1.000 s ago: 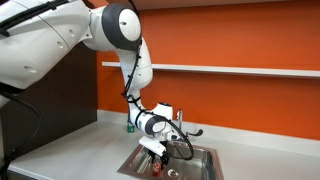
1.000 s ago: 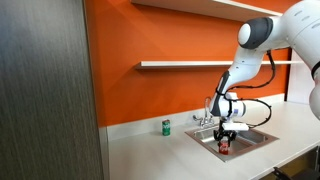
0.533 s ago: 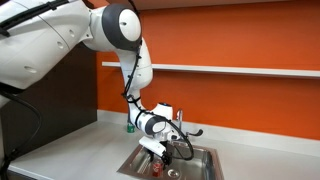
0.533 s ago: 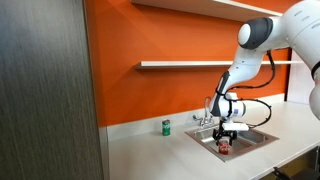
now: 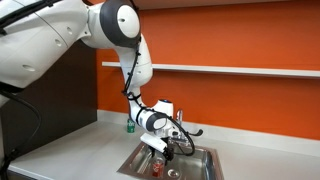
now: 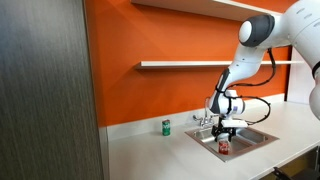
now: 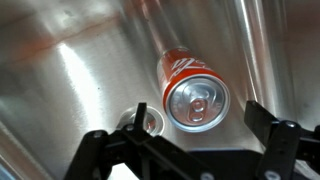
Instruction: Put the orange can inside the sink
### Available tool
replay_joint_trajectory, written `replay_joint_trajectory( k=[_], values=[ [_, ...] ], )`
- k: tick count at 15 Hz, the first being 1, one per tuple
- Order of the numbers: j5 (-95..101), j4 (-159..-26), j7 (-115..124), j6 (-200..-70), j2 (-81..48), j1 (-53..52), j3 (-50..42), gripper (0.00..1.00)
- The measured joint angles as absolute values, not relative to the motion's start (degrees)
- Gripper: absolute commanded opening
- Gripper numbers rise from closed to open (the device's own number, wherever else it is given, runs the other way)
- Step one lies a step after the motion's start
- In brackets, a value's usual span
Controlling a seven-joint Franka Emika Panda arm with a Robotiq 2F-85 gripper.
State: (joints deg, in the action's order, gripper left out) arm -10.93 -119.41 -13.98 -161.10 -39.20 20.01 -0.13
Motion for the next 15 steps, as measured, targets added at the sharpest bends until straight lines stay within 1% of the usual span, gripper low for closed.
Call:
replay_joint_trajectory(
  k=[8,15],
  values=[
    [-10.9,-120.5,-14.0,-161.1,-34.6,20.0,-0.1,1.00],
    [-10.9,-123.9,-15.6,-161.0,-28.9,20.3,2.0,1.00]
  ],
)
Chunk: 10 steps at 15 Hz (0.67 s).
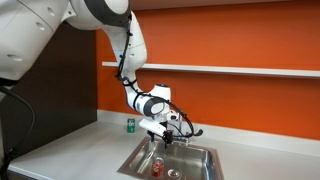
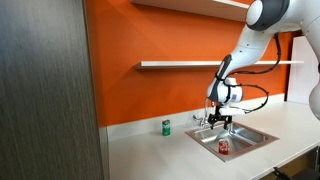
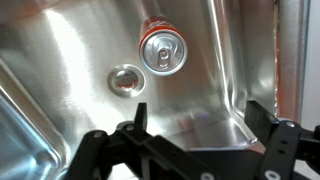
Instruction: Put the orange can inside the sink
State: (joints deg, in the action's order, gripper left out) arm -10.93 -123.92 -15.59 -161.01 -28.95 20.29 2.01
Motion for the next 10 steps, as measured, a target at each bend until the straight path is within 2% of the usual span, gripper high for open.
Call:
replay_joint_trajectory(
  k=[10],
  values=[
    [-10.0,-128.7,-20.2,-160.9,-26.2,18.1,5.4,1.00]
  ],
)
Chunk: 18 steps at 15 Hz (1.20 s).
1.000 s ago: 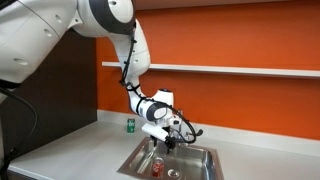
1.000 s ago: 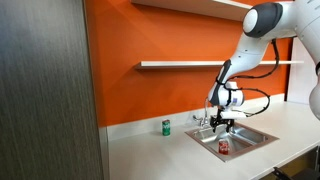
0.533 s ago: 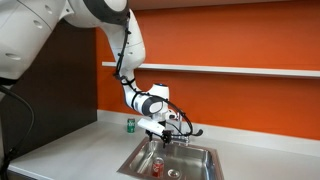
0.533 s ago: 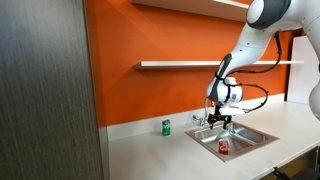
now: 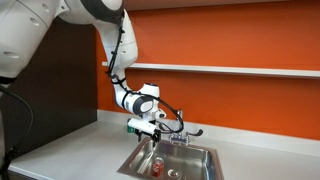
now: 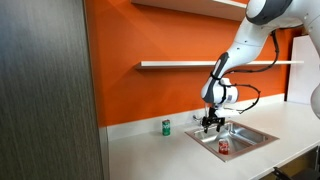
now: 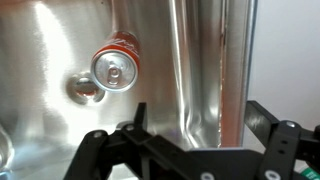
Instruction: Put the orange can inside the sink
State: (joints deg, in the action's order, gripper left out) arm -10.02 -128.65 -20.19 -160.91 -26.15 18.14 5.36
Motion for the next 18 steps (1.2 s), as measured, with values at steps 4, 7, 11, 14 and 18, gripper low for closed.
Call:
replay_joint_trajectory(
  k=[4,7,11,14,18],
  values=[
    [-8.4,-130.3,-20.3,-160.7,-24.7,16.1,5.6,1.00],
    [-7.4,-131.7,-20.3,-160.2,-22.9,15.3,5.6,1.00],
    [-7.1,-134.3,-21.2,-157.6,-19.3,15.2,5.5,1.00],
    [-7.2,-136.7,-21.7,-155.1,-16.1,15.2,5.4,1.00],
    [-7.2,-139.7,-22.0,-152.0,-11.5,14.8,4.7,1.00]
  ],
)
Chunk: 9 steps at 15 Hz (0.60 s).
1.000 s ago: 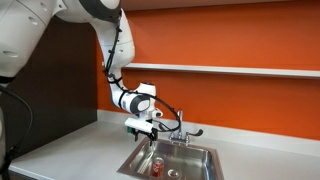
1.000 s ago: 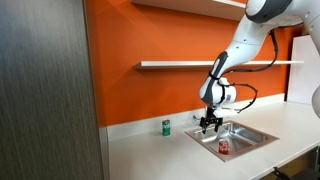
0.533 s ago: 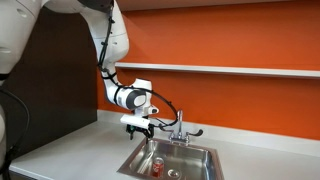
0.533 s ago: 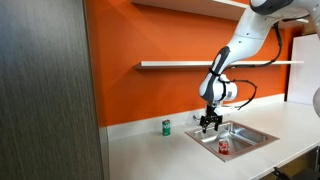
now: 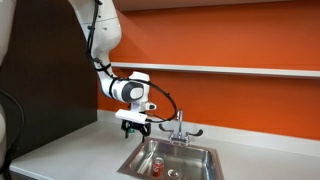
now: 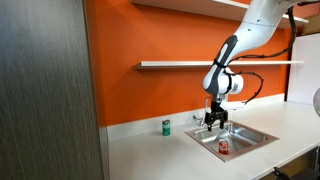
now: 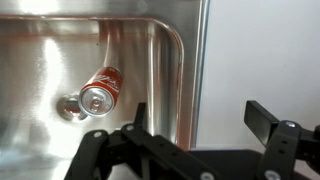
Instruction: Put the orange can inside the sink
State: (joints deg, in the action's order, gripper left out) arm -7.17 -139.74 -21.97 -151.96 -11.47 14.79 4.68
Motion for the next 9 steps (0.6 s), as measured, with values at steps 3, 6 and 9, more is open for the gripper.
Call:
replay_joint_trajectory(
  k=[3,6,9],
  values=[
    [-7.1,-142.1,-22.0,-151.2,-7.9,13.5,3.1,1.00],
    [-7.1,-144.4,-22.0,-149.3,-4.0,12.1,1.7,1.00],
    [-7.2,-146.6,-22.0,-147.6,-0.2,10.6,0.1,1.00]
  ],
)
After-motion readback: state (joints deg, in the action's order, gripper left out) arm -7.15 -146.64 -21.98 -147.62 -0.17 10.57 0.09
